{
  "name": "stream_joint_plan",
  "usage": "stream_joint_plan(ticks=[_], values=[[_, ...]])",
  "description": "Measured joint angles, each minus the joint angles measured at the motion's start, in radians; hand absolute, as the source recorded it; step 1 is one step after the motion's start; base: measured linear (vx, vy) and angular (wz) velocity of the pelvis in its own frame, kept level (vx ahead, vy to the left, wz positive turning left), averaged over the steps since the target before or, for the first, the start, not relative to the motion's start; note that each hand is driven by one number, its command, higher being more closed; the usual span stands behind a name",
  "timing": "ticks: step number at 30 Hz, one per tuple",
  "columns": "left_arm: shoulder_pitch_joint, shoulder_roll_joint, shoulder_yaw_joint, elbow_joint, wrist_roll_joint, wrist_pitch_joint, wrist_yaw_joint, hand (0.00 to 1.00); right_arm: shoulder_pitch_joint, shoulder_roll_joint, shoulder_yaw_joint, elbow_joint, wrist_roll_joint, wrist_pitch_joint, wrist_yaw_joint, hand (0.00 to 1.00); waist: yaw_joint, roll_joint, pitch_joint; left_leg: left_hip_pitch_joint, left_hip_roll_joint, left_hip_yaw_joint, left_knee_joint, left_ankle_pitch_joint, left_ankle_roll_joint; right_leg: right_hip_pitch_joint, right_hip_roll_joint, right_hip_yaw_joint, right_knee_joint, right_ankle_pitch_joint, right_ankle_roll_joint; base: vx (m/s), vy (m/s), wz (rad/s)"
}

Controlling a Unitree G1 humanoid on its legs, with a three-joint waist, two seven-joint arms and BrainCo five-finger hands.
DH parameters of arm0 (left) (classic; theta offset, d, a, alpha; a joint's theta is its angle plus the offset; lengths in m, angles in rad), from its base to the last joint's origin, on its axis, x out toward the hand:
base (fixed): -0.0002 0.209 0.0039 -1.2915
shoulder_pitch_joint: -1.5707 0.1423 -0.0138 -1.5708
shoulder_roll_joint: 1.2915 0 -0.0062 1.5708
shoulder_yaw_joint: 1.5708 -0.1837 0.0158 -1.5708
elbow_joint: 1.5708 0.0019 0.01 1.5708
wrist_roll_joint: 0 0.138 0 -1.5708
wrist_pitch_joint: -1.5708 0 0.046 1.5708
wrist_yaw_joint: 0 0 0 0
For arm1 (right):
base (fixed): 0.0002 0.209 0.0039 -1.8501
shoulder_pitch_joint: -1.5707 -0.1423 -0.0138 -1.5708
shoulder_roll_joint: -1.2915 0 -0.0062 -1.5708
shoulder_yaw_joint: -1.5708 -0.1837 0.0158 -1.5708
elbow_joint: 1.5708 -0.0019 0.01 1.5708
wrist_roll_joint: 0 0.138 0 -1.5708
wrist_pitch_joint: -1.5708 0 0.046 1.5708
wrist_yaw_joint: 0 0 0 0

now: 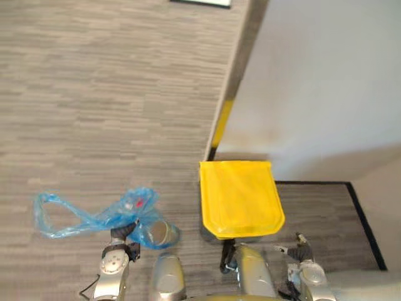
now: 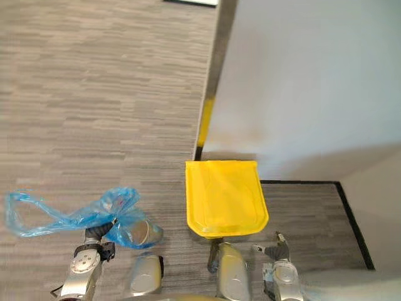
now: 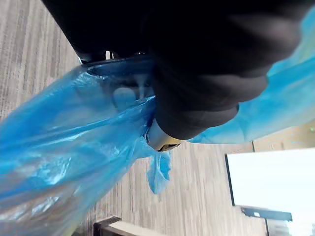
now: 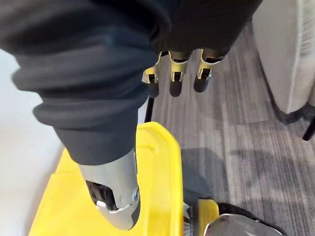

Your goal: Gather rubbish on tea table into small bin, then transfer packed bag to large trash can.

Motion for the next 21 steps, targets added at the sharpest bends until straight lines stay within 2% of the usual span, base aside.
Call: stream_joint_plan(ticks=[1,2,4,11,12,13,14,15,16,17,19,21], values=[[0.001,-0.001,-0.001,0.000,0.000,0.000,0.000,1.00,0.000,0.001,-0.004,-0.003,0.001,0.000,0.000,0.00,0.000,0.001,0.000,-0.003,0.000,-0.004,0.002,-0.001,-0.003,0.000,0.000,-0.005,0.003,-0.003,-0.002,0.31,-0.201,0.83],[-0.002,-0.019,-0.011,-0.004,0.000,0.002,-0.001,1.00,-0.001,0.029,-0.032,-0.033,0.020,0.000,0.000,0.00,-0.001,0.011,-0.004,-0.033,0.017,-0.054,0.001,-0.003,-0.022,-0.013,-0.003,-0.073,0.050,-0.056,-0.030,0.26,-0.155,0.64],[0.001,-0.028,-0.021,-0.005,0.000,0.003,-0.004,1.00,-0.003,0.048,-0.049,-0.057,0.030,-0.001,0.000,0.00,0.003,0.011,-0.005,-0.031,0.030,-0.065,-0.008,0.000,-0.027,-0.010,-0.001,-0.091,0.065,-0.080,-0.037,0.31,-0.167,0.42],[0.001,-0.024,-0.039,-0.004,0.000,0.003,-0.003,1.00,-0.030,0.067,-0.039,-0.111,0.037,-0.007,0.000,0.00,0.008,0.005,-0.011,0.066,0.048,-0.008,-0.135,0.022,-0.060,0.023,-0.002,-0.074,0.072,-0.080,-0.046,0.19,-0.032,-0.04],[-0.006,-0.025,-0.039,-0.005,-0.001,0.003,-0.001,1.00,-0.040,0.062,-0.032,-0.117,0.037,-0.010,-0.001,0.00,0.011,0.004,-0.011,0.084,0.047,0.003,-0.138,0.027,-0.058,-0.024,-0.013,-0.059,0.158,-0.045,-0.102,0.14,0.027,-0.64],[-0.018,-0.022,-0.036,0.005,-0.002,0.002,0.002,1.00,-0.061,0.060,-0.009,-0.125,0.036,-0.024,-0.001,0.00,0.009,0.018,-0.003,0.064,0.061,0.023,-0.109,0.028,-0.059,-0.092,0.032,-0.056,0.138,-0.104,-0.042,0.11,0.031,-0.75],[-0.030,-0.011,-0.035,0.010,-0.002,0.003,0.001,1.00,-0.061,0.066,-0.008,-0.130,0.037,-0.037,-0.007,0.00,0.006,0.013,-0.008,0.044,0.075,0.023,-0.086,0.028,-0.059,-0.062,0.058,-0.050,0.016,-0.091,-0.024,0.03,0.011,-0.49],[-0.063,-0.008,-0.026,0.038,-0.002,0.007,0.000,1.00,-0.057,0.058,-0.008,-0.146,0.036,-0.044,-0.016,0.00,-0.009,0.034,0.006,0.014,0.098,0.015,-0.050,0.024,-0.063,-0.019,0.077,-0.082,-0.076,0.028,-0.062,-0.01,0.019,0.15],[-0.073,-0.012,-0.026,0.041,-0.002,0.007,-0.006,1.00,-0.038,0.059,-0.021,-0.134,0.037,-0.023,-0.018,0.00,-0.023,0.029,0.003,0.042,0.100,0.025,-0.053,0.026,-0.066,0.013,0.074,-0.088,-0.071,0.032,-0.070,-0.01,0.018,0.34],[-0.073,-0.020,-0.030,0.040,-0.002,0.006,-0.006,1.00,-0.024,0.060,-0.025,-0.133,0.037,-0.019,-0.019,0.00,-0.024,0.029,0.003,0.058,0.098,0.031,-0.055,0.027,-0.067,0.028,0.073,-0.089,-0.063,0.031,-0.072,0.02,0.059,0.35],[-0.064,-0.032,-0.038,0.038,-0.002,0.002,-0.007,1.00,0.018,0.071,-0.020,-0.142,0.036,-0.015,-0.018,0.00,-0.018,0.009,-0.008,0.103,0.084,0.059,-0.037,0.036,-0.077,0.059,0.040,-0.093,-0.011,0.010,-0.068,-0.03,0.051,0.20],[-0.062,-0.029,-0.036,0.039,-0.001,0.003,-0.006,1.00,0.016,0.076,-0.017,-0.147,0.035,-0.015,-0.014,0.00,-0.005,0.002,-0.013,0.096,0.081,0.074,-0.018,0.036,-0.077,0.068,0.032,-0.088,-0.036,0.004,-0.061,-0.10,0.028,-0.06]])
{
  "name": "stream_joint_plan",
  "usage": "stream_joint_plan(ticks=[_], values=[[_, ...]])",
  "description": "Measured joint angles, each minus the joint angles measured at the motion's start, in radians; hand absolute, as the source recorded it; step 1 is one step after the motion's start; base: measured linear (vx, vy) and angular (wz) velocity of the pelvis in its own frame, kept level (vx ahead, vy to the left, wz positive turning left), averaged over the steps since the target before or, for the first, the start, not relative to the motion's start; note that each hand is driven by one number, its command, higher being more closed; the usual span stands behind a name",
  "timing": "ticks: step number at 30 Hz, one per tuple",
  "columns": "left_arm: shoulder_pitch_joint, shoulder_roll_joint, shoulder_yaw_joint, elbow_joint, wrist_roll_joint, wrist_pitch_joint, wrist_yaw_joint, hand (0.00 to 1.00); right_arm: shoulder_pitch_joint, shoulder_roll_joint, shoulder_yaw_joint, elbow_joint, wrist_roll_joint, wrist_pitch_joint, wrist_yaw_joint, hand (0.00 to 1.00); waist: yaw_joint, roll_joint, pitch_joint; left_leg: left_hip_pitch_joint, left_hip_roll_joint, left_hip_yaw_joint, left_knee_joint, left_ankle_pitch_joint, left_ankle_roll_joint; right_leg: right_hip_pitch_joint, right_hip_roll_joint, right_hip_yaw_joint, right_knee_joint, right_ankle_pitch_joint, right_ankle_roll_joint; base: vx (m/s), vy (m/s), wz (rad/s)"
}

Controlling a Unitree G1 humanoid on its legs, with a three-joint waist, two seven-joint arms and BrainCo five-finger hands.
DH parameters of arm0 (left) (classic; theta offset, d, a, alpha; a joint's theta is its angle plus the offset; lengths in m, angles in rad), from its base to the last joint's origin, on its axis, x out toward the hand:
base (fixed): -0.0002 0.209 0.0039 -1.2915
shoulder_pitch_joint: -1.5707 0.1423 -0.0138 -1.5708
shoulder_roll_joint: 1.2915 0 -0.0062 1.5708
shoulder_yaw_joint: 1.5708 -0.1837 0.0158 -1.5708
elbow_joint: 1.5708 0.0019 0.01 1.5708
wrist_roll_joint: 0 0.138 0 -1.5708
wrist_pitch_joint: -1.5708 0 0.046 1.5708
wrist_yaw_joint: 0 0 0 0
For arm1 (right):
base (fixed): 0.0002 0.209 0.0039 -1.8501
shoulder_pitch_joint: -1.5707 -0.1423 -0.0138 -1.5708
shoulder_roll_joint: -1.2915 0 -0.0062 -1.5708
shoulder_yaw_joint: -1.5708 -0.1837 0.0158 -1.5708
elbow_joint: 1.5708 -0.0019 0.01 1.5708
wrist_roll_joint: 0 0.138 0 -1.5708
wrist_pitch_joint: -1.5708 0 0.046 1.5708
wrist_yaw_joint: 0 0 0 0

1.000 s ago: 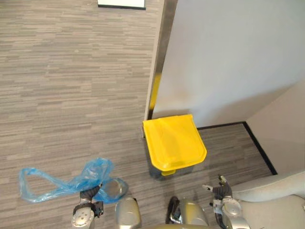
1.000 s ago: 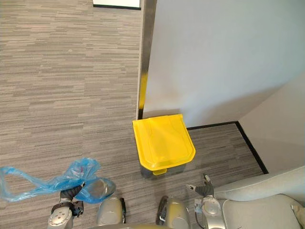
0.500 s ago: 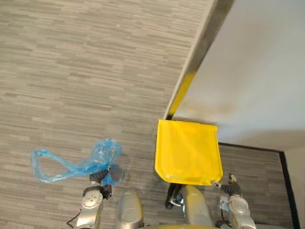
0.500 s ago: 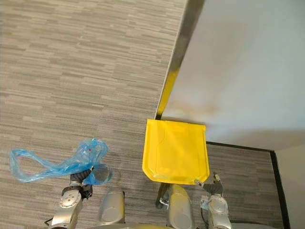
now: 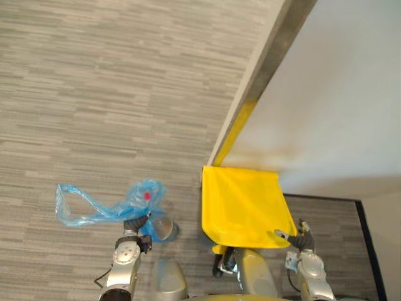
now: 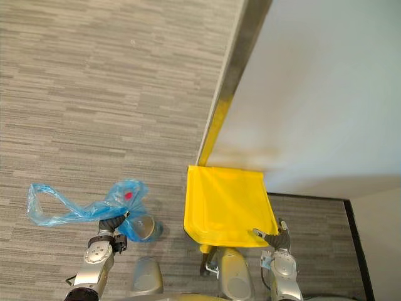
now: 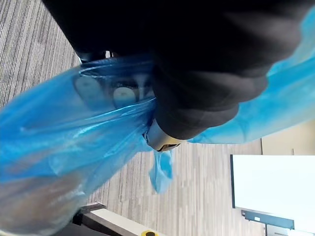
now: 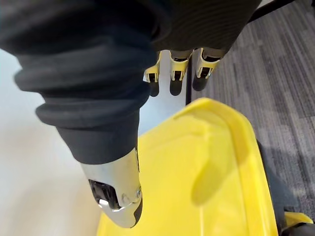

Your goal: Gather rubbish on tea table into small bin, then transfer packed bag to large trash can.

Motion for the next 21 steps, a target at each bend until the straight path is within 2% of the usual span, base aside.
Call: stream_joint_plan(ticks=[2,4,5,6,7,8,9,10,11,12,13,14,15,16,17,18,19,21], values=[[0.006,0.000,0.003,0.000,0.000,0.000,0.000,1.00,0.006,0.004,0.000,0.004,-0.007,0.004,0.002,0.00,0.011,0.000,0.000,0.004,-0.005,0.025,0.001,0.001,0.003,0.011,-0.004,0.000,-0.019,0.011,0.006,-0.14,0.034,-0.04],[0.029,-0.001,0.018,0.000,0.000,-0.001,0.000,1.00,0.017,0.003,0.000,0.011,-0.008,0.008,0.003,0.00,0.011,-0.006,-0.003,0.008,-0.024,0.051,-0.004,0.018,0.031,0.008,-0.026,-0.005,-0.019,0.040,0.005,-0.16,0.027,0.03],[0.035,-0.002,0.022,0.000,0.000,-0.001,0.000,1.00,0.016,0.001,0.000,0.019,-0.008,0.007,0.003,0.00,0.011,-0.011,-0.006,0.009,-0.035,0.056,-0.003,0.028,0.045,-0.003,-0.037,-0.001,-0.014,0.059,0.001,-0.19,0.045,-0.20],[0.044,-0.007,0.034,0.000,0.000,-0.001,0.000,1.00,0.017,0.000,0.000,0.031,-0.008,0.008,0.004,0.00,0.013,-0.022,-0.007,0.007,-0.053,0.084,-0.034,0.060,0.062,-0.021,-0.052,0.011,-0.027,0.107,-0.001,-0.19,0.041,-0.28],[0.060,-0.011,0.040,0.000,-0.001,-0.001,0.000,1.00,0.020,0.000,0.000,0.033,-0.009,0.009,0.004,0.00,0.011,-0.020,-0.014,0.013,-0.052,0.102,-0.073,0.079,0.083,-0.015,-0.048,0.018,-0.066,0.135,0.010,-0.27,0.004,-0.25],[0.077,-0.022,0.043,-0.006,-0.006,-0.009,0.001,1.00,0.021,-0.001,0.003,0.029,-0.009,0.009,0.006,0.00,0.005,-0.024,-0.017,0.024,-0.050,0.153,-0.149,0.089,0.098,-0.039,-0.070,0.016,0.054,0.081,0.024,-0.25,-0.031,-0.01],[0.076,-0.018,0.043,-0.005,-0.008,-0.009,0.002,1.00,0.030,-0.001,0.005,0.033,-0.010,0.011,0.006,0.00,0.004,-0.034,-0.018,0.023,-0.055,0.169,-0.162,0.094,0.098,-0.050,-0.089,0.015,0.185,0.028,0.033,-0.19,-0.030,0.03],[0.080,-0.018,0.042,-0.005,-0.009,-0.009,0.002,1.00,0.039,-0.001,0.008,0.034,-0.011,0.012,0.008,0.00,0.010,-0.038,-0.017,0.018,-0.059,0.174,-0.161,0.102,0.099,-0.048,-0.100,0.015,0.266,0.002,0.042,-0.20,-0.063,-0.07],[0.106,-0.020,0.046,-0.010,-0.009,-0.009,0.004,1.00,0.047,-0.001,0.019,0.035,-0.019,0.011,0.018,0.00,0.013,-0.056,-0.032,0.001,-0.067,0.185,-0.150,0.111,0.099,-0.032,-0.126,0.021,0.384,-0.031,0.062,-0.17,-0.090,-0.23],[0.125,-0.013,0.052,-0.013,-0.010,-0.008,0.003,1.00,0.047,-0.005,0.030,0.035,-0.028,0.010,0.021,0.00,0.010,-0.076,-0.042,-0.010,-0.071,0.188,-0.131,0.112,0.099,-0.030,-0.137,0.022,0.376,-0.041,0.075,-0.28,-0.113,-0.45],[0.140,-0.031,0.065,-0.010,-0.020,0.005,0.002,1.00,0.034,-0.020,0.047,0.037,-0.042,0.008,0.022,0.00,0.012,-0.069,-0.044,-0.040,-0.081,0.186,-0.136,0.113,0.098,-0.044,-0.108,0.014,0.324,-0.035,0.093,-0.31,-0.060,-0.86],[0.167,-0.047,0.071,-0.017,-0.022,0.005,0.001,1.00,0.008,-0.021,0.056,0.045,-0.047,0.006,0.021,0.00,0.043,-0.043,-0.062,-0.068,-0.063,0.189,-0.201,0.157,0.102,-0.046,-0.044,0.056,0.236,-0.085,0.093,-0.33,-0.060,-0.91],[0.175,-0.047,0.075,-0.025,-0.025,0.000,0.003,1.00,0.001,-0.019,0.065,0.048,-0.047,0.006,0.020,0.00,0.047,-0.051,-0.060,-0.074,-0.061,0.215,-0.214,0.182,0.101,-0.050,-0.060,0.060,0.286,-0.109,0.093,-0.37,-0.183,-0.58],[0.180,-0.051,0.075,-0.033,-0.034,0.001,0.007,1.00,-0.002,-0.022,0.085,0.066,-0.047,-0.003,0.020,0.00,0.032,-0.079,-0.073,-0.109,-0.087,0.219,-0.223,0.219,0.095,0.001,-0.084,0.091,0.262,-0.184,0.104,-0.26,-0.225,-0.12],[0.180,-0.050,0.075,-0.034,-0.041,0.001,0.009,1.00,-0.008,-0.026,0.091,0.076,-0.047,-0.003,0.020,0.00,0.039,-0.087,-0.077,-0.134,-0.093,0.223,-0.218,0.229,0.092,0.021,-0.077,0.108,0.177,-0.234,0.105,-0.31,-0.264,-0.12],[0.171,-0.069,0.076,-0.031,-0.049,0.005,0.015,1.00,-0.052,-0.067,0.104,0.121,-0.047,-0.005,0.019,0.00,0.038,-0.049,-0.067,-0.186,-0.079,0.207,-0.228,0.263,0.078,0.032,-0.026,0.086,0.045,-0.211,0.013,-0.22,-0.118,-0.22],[0.174,-0.079,0.075,-0.033,-0.050,0.005,0.014,1.00,-0.065,-0.081,0.111,0.128,-0.047,-0.004,0.015,0.00,0.035,-0.027,-0.062,-0.193,-0.074,0.201,-0.246,0.282,0.077,0.032,-0.011,0.082,0.006,-0.184,0.002,-0.26,-0.083,-0.22],[0.181,-0.098,0.065,-0.034,-0.061,0.001,0.022,1.00,-0.079,-0.105,0.115,0.135,-0.047,-0.005,0.011,0.00,0.028,0.002,-0.058,-0.175,-0.086,0.204,-0.377,0.385,0.065,0.014,0.003,0.087,-0.060,-0.121,-0.008,-0.21,-0.047,-0.07]])
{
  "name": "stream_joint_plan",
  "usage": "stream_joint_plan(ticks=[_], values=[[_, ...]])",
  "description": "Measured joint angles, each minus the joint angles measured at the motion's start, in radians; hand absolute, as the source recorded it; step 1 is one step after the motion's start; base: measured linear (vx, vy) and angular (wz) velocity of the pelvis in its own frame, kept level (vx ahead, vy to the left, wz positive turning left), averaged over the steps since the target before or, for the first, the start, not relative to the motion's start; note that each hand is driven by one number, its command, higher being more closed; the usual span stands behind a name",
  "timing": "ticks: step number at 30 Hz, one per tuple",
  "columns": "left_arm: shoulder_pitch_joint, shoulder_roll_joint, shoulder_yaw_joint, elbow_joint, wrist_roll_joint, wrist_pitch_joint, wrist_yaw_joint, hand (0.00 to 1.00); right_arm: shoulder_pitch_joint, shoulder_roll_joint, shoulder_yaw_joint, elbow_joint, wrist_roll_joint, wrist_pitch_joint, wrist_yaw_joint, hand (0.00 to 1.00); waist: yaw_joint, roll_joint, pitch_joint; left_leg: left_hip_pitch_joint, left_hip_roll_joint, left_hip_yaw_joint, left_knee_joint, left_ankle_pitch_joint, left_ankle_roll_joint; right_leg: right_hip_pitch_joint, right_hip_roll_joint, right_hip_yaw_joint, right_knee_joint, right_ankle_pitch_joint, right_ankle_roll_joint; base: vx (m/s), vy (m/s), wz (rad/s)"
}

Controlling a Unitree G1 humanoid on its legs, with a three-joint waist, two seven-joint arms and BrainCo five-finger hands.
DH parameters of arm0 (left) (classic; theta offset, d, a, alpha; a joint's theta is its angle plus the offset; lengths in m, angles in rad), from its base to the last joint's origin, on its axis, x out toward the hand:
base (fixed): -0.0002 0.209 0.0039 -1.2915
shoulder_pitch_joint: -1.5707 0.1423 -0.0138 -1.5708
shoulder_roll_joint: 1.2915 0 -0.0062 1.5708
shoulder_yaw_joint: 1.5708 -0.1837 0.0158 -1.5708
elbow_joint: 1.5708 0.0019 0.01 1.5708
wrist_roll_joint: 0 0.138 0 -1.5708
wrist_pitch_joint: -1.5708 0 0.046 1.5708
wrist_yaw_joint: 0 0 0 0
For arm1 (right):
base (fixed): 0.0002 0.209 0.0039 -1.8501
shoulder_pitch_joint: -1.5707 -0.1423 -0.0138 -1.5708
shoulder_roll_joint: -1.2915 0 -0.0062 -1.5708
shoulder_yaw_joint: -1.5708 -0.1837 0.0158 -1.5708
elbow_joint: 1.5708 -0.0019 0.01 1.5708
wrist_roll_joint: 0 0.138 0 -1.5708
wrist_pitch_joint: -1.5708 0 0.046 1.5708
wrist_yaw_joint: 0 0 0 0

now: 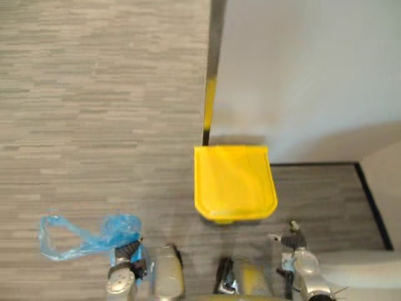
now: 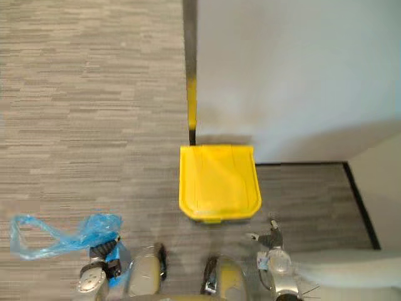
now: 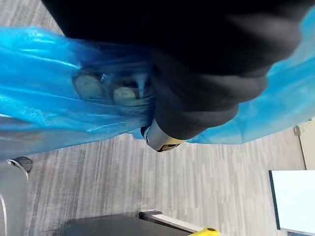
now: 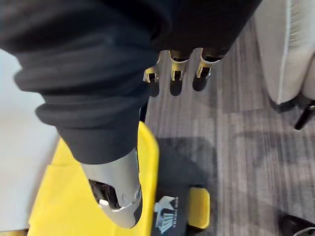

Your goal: Gather rubbish on tea table into small bin, then transfer packed bag to large trash can.

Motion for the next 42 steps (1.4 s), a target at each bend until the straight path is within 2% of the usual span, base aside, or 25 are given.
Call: stream_joint_plan(ticks=[1,3,5,6,7,8,10,11,14,22,26,30,32,34,35,36,37,38,39,40,41,42], values=[[0.005,-0.006,0.000,0.002,-0.005,0.000,0.002,1.00,0.003,-0.009,0.000,0.007,0.000,0.000,-0.009,0.00,-0.004,0.007,0.001,0.014,-0.009,-0.005,-0.058,0.047,-0.008,0.000,0.001,-0.005,-0.023,0.023,-0.011,-0.16,-0.055,0.05],[0.010,-0.007,-0.011,0.002,-0.013,-0.003,0.000,1.00,0.003,-0.024,-0.001,0.006,0.000,-0.001,-0.011,0.00,-0.018,0.021,-0.006,0.019,-0.019,-0.040,-0.114,0.100,-0.029,0.002,0.001,-0.026,-0.065,0.058,-0.028,-0.17,-0.038,0.13],[0.007,-0.008,-0.028,0.001,-0.016,-0.003,0.000,1.00,-0.004,-0.039,-0.006,0.007,-0.001,-0.003,-0.015,0.00,-0.020,0.025,-0.008,0.023,-0.020,-0.046,-0.069,0.072,-0.002,-0.005,-0.006,-0.022,-0.099,0.095,-0.042,-0.14,0.006,-0.03],[0.001,-0.010,-0.032,0.002,-0.017,-0.003,-0.001,1.00,-0.007,-0.044,-0.009,0.007,-0.001,-0.006,-0.016,0.00,-0.023,0.026,-0.009,0.032,-0.028,-0.046,-0.014,0.033,0.017,-0.004,-0.014,-0.020,-0.121,0.119,-0.040,-0.11,0.068,0.01],[-0.005,-0.012,-0.036,0.003,-0.018,-0.005,-0.001,1.00,-0.006,-0.044,-0.014,0.008,-0.001,-0.006,-0.019,0.00,-0.026,0.029,-0.010,0.066,-0.041,-0.046,-0.008,0.009,0.018,-0.003,-0.023,-0.019,-0.145,0.142,-0.031,-0.10,0.088,0.08],[-0.004,-0.014,-0.037,0.004,-0.019,-0.008,-0.002,1.00,-0.006,-0.044,-0.015,0.008,-0.001,-0.006,-0.019,0.00,-0.030,0.033,-0.013,0.089,-0.046,-0.047,-0.035,0.005,0.015,-0.001,-0.024,-0.019,-0.161,0.154,-0.024,-0.13,0.122,0.16],[-0.005,-0.020,-0.040,0.021,-0.019,-0.018,-0.002,1.00,0.000,-0.042,-0.030,0.010,-0.001,-0.006,-0.018,0.00,-0.046,0.062,-0.029,0.147,-0.053,-0.048,-0.178,0.009,0.010,0.009,-0.013,-0.033,-0.219,0.193,-0.002,-0.14,0.162,0.16],[-0.016,-0.015,-0.042,0.043,-0.019,-0.018,-0.002,1.00,0.006,-0.035,-0.038,0.012,-0.001,-0.007,-0.019,0.00,-0.049,0.063,-0.031,0.161,-0.066,-0.049,-0.224,0.032,0.016,0.027,-0.018,-0.039,-0.263,0.220,0.012,-0.14,0.213,0.16],[-0.027,-0.013,-0.048,0.045,-0.018,-0.019,-0.002,1.00,0.027,-0.010,-0.065,0.016,0.000,-0.007,-0.018,0.00,-0.047,0.064,-0.034,0.181,-0.088,-0.051,-0.250,0.028,0.015,0.092,-0.026,-0.047,-0.365,0.287,0.033,-0.10,0.168,0.11],[-0.022,-0.011,-0.059,0.069,-0.016,-0.019,-0.011,1.00,0.050,-0.001,-0.070,0.016,0.000,-0.007,-0.018,0.00,-0.053,0.071,-0.058,0.224,-0.103,-0.030,-0.250,0.016,0.032,0.146,-0.030,-0.021,-0.425,0.325,0.050,0.01,0.057,-0.08],[-0.021,-0.010,-0.059,0.080,-0.014,-0.016,-0.022,1.00,0.043,-0.001,-0.070,0.016,0.000,-0.007,-0.018,0.00,-0.069,0.069,-0.059,0.232,-0.097,-0.018,-0.239,0.011,0.046,0.153,-0.022,-0.007,-0.430,0.327,0.049,0.06,-0.001,-0.14],[-0.024,0.002,-0.058,0.079,-0.014,-0.016,-0.022,1.00,0.030,0.001,-0.068,0.017,0.000,-0.006,-0.018,0.00,-0.071,0.069,-0.059,0.204,-0.083,-0.014,-0.132,-0.059,0.049,0.150,-0.012,0.006,-0.397,0.309,0.058,0.04,0.019,-0.12],[-0.023,0.006,-0.060,0.077,-0.014,-0.016,-0.022,1.00,0.029,-0.001,-0.069,0.017,0.001,-0.005,-0.019,0.00,-0.074,0.062,-0.056,0.165,-0.080,-0.021,-0.010,-0.140,0.063,0.083,-0.041,0.012,-0.212,0.205,0.067,-0.01,0.075,0.02],[-0.022,0.018,-0.069,0.075,-0.015,-0.016,-0.022,1.00,0.037,0.002,-0.068,0.019,0.001,-0.003,-0.019,0.00,-0.072,0.050,-0.050,0.161,-0.084,-0.024,0.060,-0.190,0.071,0.061,-0.061,0.020,-0.108,0.148,0.077,0.00,0.041,0.08],[-0.019,0.033,-0.079,0.074,-0.015,-0.013,-0.022,1.00,0.044,0.009,-0.069,0.018,0.001,0.000,-0.020,0.00,-0.074,0.039,-0.045,0.166,-0.086,-0.039,0.106,-0.234,0.081,0.044,-0.093,0.016,-0.008,0.115,0.089,0.02,0.021,0.11],[-0.017,0.042,-0.079,0.065,-0.014,-0.009,-0.021,1.00,0.045,0.018,-0.069,0.018,0.001,0.006,-0.020,0.00,-0.074,0.029,-0.034,0.180,-0.086,-0.044,0.135,-0.259,0.099,-0.014,-0.121,0.005,0.140,0.126,0.078,0.03,0.013,0.10],[-0.014,0.050,-0.080,0.059,-0.014,-0.007,-0.020,1.00,0.048,0.024,-0.070,0.019,0.001,0.009,-0.020,0.00,-0.073,0.028,-0.028,0.189,-0.083,-0.045,0.147,-0.267,0.108,-0.038,-0.126,0.002,0.179,0.108,0.081,0.08,0.012,0.01],[-0.016,0.064,-0.089,0.057,-0.014,-0.004,-0.018,1.00,0.050,0.033,-0.070,0.018,0.002,0.016,-0.020,0.00,-0.068,0.035,-0.018,0.200,-0.063,-0.050,0.194,-0.306,0.110,-0.073,-0.126,-0.011,0.146,0.091,0.081,0.10,-0.014,-0.02],[-0.018,0.073,-0.089,0.058,-0.015,-0.004,-0.018,1.00,0.046,0.034,-0.070,0.019,0.003,0.016,-0.020,0.00,-0.066,0.033,-0.015,0.203,-0.052,-0.050,0.224,-0.331,0.109,-0.101,-0.128,-0.022,0.078,0.105,0.093,0.11,-0.020,-0.04],[-0.021,0.081,-0.086,0.060,-0.015,-0.004,-0.019,1.00,0.041,0.034,-0.072,0.022,0.004,0.016,-0.022,0.00,-0.065,0.026,-0.010,0.208,-0.052,-0.050,0.240,-0.345,0.108,-0.114,-0.130,-0.022,-0.004,0.132,0.112,0.11,-0.006,0.01],[-0.029,0.093,-0.086,0.061,-0.015,-0.004,-0.020,1.00,0.030,0.033,-0.075,0.032,0.005,0.016,-0.028,0.00,-0.069,0.010,0.004,0.219,-0.058,-0.047,0.259,-0.363,0.108,-0.120,-0.147,-0.040,-0.148,0.191,0.138,0.13,-0.048,0.21],[-0.054,0.103,-0.086,0.073,-0.015,-0.003,-0.018,1.00,0.024,0.025,-0.081,0.045,0.005,0.017,-0.036,0.00,-0.074,-0.005,0.025,0.220,-0.067,-0.052,0.298,-0.389,0.097,-0.115,-0.176,-0.079,-0.214,0.235,0.145,0.18,-0.094,0.35]])
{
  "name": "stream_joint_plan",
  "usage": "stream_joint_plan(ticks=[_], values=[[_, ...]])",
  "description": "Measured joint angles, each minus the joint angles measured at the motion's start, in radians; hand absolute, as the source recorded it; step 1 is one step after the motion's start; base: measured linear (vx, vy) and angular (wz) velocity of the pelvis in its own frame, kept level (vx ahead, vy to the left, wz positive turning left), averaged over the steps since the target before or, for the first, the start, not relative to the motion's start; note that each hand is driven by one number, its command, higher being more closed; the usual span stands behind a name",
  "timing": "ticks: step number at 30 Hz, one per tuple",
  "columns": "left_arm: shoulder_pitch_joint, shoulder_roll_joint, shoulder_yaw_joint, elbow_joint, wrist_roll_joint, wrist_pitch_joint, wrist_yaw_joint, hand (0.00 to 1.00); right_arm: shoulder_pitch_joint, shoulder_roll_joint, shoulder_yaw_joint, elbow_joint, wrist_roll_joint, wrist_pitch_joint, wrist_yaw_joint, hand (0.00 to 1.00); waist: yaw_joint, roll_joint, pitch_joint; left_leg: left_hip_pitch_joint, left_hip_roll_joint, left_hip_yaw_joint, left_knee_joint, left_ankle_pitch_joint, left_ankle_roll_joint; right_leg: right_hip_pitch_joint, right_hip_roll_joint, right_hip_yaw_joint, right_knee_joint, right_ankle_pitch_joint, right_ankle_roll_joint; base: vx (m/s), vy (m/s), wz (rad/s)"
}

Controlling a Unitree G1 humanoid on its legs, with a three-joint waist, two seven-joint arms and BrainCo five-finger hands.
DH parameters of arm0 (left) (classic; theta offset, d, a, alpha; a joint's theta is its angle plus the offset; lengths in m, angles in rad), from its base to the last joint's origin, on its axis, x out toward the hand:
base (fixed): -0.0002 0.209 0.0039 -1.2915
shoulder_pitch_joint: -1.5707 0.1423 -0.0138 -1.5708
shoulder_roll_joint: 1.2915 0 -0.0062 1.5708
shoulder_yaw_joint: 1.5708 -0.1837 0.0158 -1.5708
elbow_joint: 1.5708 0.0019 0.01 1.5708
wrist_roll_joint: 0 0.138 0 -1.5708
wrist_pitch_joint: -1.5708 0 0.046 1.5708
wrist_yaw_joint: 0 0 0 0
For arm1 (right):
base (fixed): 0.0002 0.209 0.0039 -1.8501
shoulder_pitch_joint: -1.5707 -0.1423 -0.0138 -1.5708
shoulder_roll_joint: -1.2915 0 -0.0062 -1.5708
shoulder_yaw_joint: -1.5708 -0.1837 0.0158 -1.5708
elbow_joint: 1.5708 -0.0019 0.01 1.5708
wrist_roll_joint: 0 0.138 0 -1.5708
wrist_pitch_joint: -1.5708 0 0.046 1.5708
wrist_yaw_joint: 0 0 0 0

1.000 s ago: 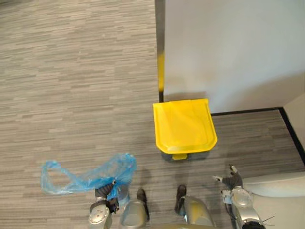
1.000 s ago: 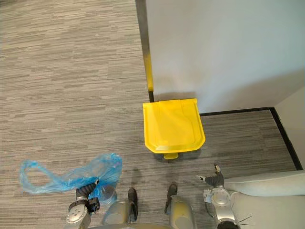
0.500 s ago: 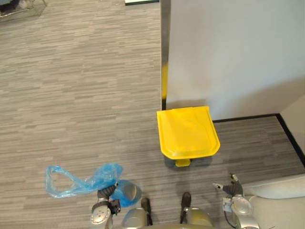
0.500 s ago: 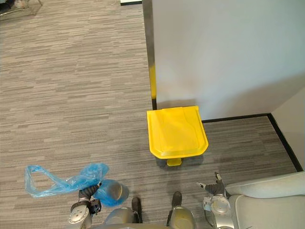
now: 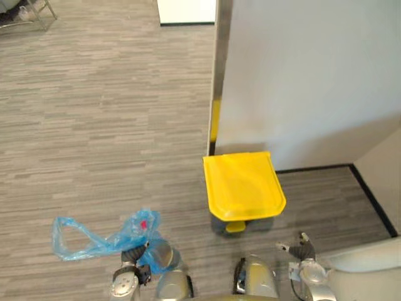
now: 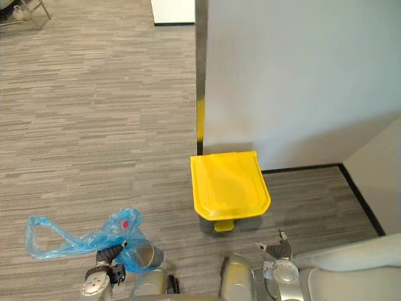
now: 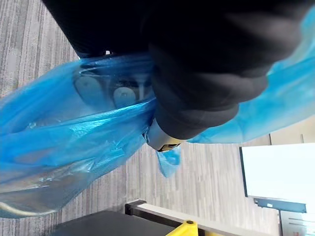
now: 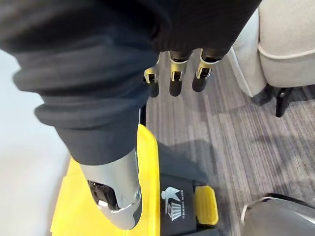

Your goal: Gather rubbish on tea table into small bin, then transfer packed bag to large trash can.

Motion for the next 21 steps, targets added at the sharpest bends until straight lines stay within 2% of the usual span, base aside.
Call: stream_joint_plan(ticks=[1,2,3,4,5,6,7,8,9,10,13,16,17,18,21], values=[[-0.039,-0.017,-0.001,0.028,0.000,0.001,0.004,1.00,-0.010,-0.033,-0.007,0.019,0.000,0.006,-0.002,0.00,0.001,0.018,0.029,0.022,0.014,-0.027,0.038,-0.031,-0.027,0.035,0.009,-0.011,0.013,0.061,-0.013,0.18,-0.107,0.32],[-0.053,-0.026,-0.002,0.029,0.000,0.001,0.009,1.00,-0.016,-0.045,-0.020,0.028,0.000,0.007,-0.002,0.00,0.002,0.043,0.051,0.033,0.019,-0.040,0.044,-0.040,-0.034,0.046,0.015,-0.009,0.025,0.053,-0.002,0.22,-0.085,0.28],[-0.074,-0.027,-0.003,0.028,0.000,0.000,0.019,1.00,-0.024,-0.049,-0.045,0.031,0.001,0.006,-0.008,0.00,0.000,0.065,0.070,0.035,0.017,-0.090,0.034,-0.041,-0.036,0.030,0.024,0.036,0.083,0.015,0.050,0.21,-0.121,0.47],[-0.103,-0.026,-0.003,0.028,0.000,-0.001,0.021,1.00,-0.009,-0.044,-0.068,0.031,0.004,0.007,-0.016,0.00,-0.004,0.073,0.075,0.034,0.006,-0.136,0.025,-0.050,-0.048,0.002,0.052,0.114,0.162,-0.051,0.069,0.21,-0.143,0.66],[-0.115,-0.025,-0.002,0.027,0.000,-0.001,0.022,1.00,0.004,-0.039,-0.080,0.031,0.005,0.008,-0.016,0.00,-0.005,0.075,0.076,0.035,0.002,-0.163,0.025,-0.058,-0.049,-0.010,0.070,0.153,0.211,-0.091,0.058,0.28,-0.244,1.04],[-0.135,-0.024,-0.002,0.026,0.000,-0.002,0.022,1.00,0.038,-0.026,-0.101,0.026,0.011,0.010,-0.015,0.00,-0.006,0.067,0.073,0.036,-0.006,-0.211,0.029,-0.076,-0.050,-0.031,0.095,0.215,0.314,-0.174,0.015,0.32,-0.258,1.27],[-0.143,-0.027,-0.003,0.017,0.000,-0.002,0.024,1.00,0.087,0.001,-0.128,-0.002,0.022,0.015,-0.020,0.00,-0.012,0.053,0.066,0.029,-0.013,-0.259,0.042,-0.094,-0.062,-0.051,0.103,0.232,0.392,-0.221,-0.006,0.27,-0.222,1.24],[-0.139,-0.032,-0.004,0.008,0.000,-0.001,0.025,1.00,0.099,0.010,-0.134,-0.010,0.031,0.017,-0.020,0.00,-0.011,0.051,0.064,0.023,-0.009,-0.278,0.055,-0.106,-0.074,-0.056,0.103,0.222,0.421,-0.227,-0.009,0.31,-0.241,0.96],[-0.132,-0.036,-0.005,-0.005,0.001,0.001,0.030,1.00,0.103,0.029,-0.147,-0.020,0.039,0.026,-0.019,0.00,-0.007,0.058,0.061,0.005,0.019,-0.307,0.082,-0.130,-0.100,-0.067,0.109,0.190,0.461,-0.232,-0.018,0.24,-0.193,0.59],[-0.134,-0.043,-0.009,-0.006,0.000,0.004,0.039,1.00,0.091,0.041,-0.147,-0.022,0.045,0.032,-0.019,0.00,-0.007,0.068,0.060,-0.009,0.054,-0.330,0.085,-0.137,-0.113,-0.072,0.126,0.152,0.480,-0.265,-0.027,0.36,-0.279,0.49],[-0.134,-0.056,-0.033,-0.009,0.000,0.004,0.036,1.00,0.052,0.070,-0.146,-0.079,0.061,0.029,-0.017,0.00,0.003,0.067,0.054,-0.027,0.111,-0.324,0.070,-0.090,-0.165,-0.069,0.154,0.098,0.485,-0.295,-0.062,0.29,-0.222,0.18],[-0.144,-0.057,-0.033,-0.009,0.000,0.004,0.036,1.00,0.010,0.072,-0.139,-0.112,0.076,0.011,-0.016,0.00,0.002,0.067,0.051,-0.023,0.127,-0.314,0.016,-0.060,-0.179,-0.069,0.164,0.089,0.460,-0.295,-0.067,0.18,-0.132,0.03],[-0.143,-0.055,-0.032,-0.016,0.000,0.002,0.036,1.00,-0.016,0.070,-0.128,-0.118,0.077,0.007,-0.016,0.00,0.001,0.067,0.049,-0.020,0.136,-0.297,-0.012,-0.049,-0.182,-0.069,0.163,0.088,0.443,-0.286,-0.082,0.09,-0.077,0.07],[-0.144,-0.053,-0.033,-0.016,0.000,0.001,0.034,1.00,-0.040,0.068,-0.094,-0.122,0.080,0.002,-0.017,0.00,-0.002,0.068,0.049,-0.021,0.139,-0.273,-0.035,-0.042,-0.182,-0.071,0.160,0.087,0.429,-0.278,-0.096,0.06,-0.057,0.05],[-0.142,-0.039,-0.033,-0.016,0.001,0.001,0.018,1.00,-0.116,0.068,0.008,-0.133,0.083,-0.002,-0.017,0.00,0.005,0.066,0.049,-0.041,0.134,-0.252,-0.054,-0.040,-0.180,-0.092,0.154,0.092,0.409,-0.249,-0.107,-0.06,-0.008,0.01]])
